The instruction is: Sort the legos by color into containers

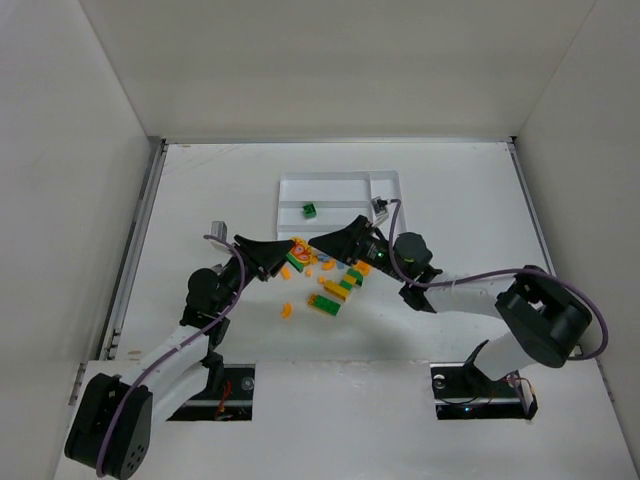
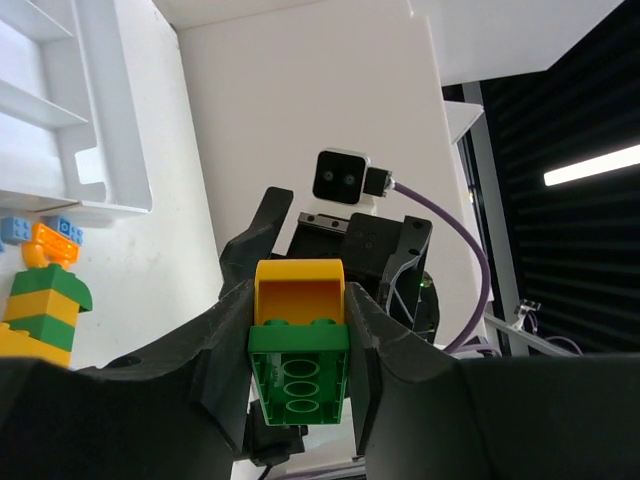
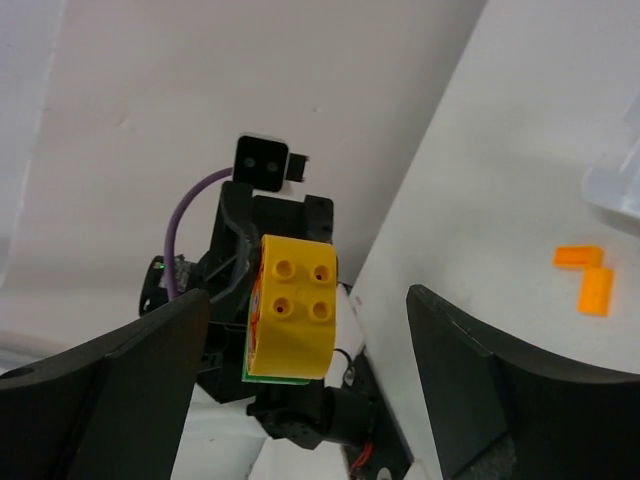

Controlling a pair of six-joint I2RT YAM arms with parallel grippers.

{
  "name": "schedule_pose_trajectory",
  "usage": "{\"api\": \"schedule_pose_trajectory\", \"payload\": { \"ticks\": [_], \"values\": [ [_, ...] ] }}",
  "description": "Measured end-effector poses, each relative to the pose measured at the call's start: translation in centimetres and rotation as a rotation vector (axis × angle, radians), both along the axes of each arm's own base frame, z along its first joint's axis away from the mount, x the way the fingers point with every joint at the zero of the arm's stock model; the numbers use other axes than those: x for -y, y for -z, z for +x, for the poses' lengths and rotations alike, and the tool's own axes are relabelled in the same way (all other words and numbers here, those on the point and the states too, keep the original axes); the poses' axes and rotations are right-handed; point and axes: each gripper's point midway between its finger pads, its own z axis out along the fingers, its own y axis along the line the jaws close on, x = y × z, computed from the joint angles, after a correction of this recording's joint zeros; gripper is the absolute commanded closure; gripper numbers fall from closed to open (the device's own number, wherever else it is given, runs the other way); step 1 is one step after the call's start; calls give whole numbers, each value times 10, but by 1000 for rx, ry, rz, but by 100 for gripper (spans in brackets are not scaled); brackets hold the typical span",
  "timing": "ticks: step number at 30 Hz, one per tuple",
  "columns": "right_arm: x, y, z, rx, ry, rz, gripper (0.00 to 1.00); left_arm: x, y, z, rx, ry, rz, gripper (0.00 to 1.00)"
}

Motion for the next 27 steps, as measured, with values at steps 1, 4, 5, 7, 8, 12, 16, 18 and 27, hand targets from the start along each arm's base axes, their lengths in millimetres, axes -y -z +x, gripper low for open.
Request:
{"api": "schedule_pose_trajectory", "payload": {
  "ticks": [1,4,5,7,8,12,16,18,27],
  "values": [
    [-2,-2,-2,-3,-11,17,18,1,-1,-1,1,3,-4,83],
    [-9,0,-7,-22,-49,49,24,4,-2,-2,2,13,-9,83],
    [-11,2,-9,-32,-61,56,27,5,-2,-3,2,16,-10,83],
    [-14,7,-10,-51,-75,62,32,7,-1,-3,1,20,-11,83],
    [-15,10,-10,-62,-83,63,35,8,-1,-4,2,22,-11,83],
    [-17,9,-12,-78,-99,86,45,8,0,-3,1,16,-7,83],
    [-18,2,-14,-73,-113,108,54,8,1,-2,-4,15,-5,81],
    [-19,4,-14,-83,-115,110,57,8,1,-1,-1,13,-3,80],
    [-19,7,-13,-106,-114,115,65,8,5,1,-1,1,13,52]
  ]
}}
